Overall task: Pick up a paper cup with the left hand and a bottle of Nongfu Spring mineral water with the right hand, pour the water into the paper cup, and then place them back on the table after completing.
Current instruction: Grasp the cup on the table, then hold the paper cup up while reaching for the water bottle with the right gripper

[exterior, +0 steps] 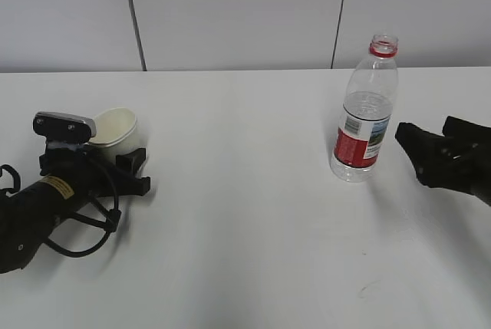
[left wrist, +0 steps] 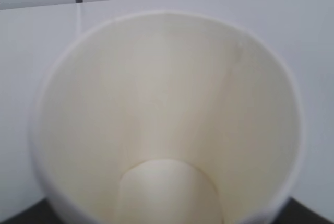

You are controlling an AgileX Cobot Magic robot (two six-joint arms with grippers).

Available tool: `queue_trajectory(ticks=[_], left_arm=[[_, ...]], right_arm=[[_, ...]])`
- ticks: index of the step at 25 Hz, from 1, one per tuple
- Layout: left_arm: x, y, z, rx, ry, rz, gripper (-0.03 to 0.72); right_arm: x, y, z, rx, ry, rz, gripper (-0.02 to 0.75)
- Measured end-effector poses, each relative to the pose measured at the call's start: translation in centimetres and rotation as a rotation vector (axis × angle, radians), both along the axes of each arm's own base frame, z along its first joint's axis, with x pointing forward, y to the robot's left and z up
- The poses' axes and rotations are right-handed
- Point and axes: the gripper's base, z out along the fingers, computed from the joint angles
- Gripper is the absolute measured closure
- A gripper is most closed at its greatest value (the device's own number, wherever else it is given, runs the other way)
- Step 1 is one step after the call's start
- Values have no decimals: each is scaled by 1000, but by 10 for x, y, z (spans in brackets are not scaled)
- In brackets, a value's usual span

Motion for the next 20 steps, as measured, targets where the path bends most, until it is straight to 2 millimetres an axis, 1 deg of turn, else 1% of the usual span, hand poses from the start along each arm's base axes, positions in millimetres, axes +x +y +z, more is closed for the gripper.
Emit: queue_trajectory(ticks=[3,6,12,17,20], left_arm=[[0,0,0,0,1,-2,315],[0,-1,0,1,0,-9,315],[0,-1,0,2,-1,-15,316],[0,-1,0,2,-1,-15,317],[0,-1,0,2,-2,-15,317]], right_arm=[[7,1,-1,11,-1,13,107],[16,3,-9,10,23,35,76],[45,9,-33,-9,63,114,67],[72,10,-44,-16,48,135,66],[84,11,-49,-20,37,153,65]])
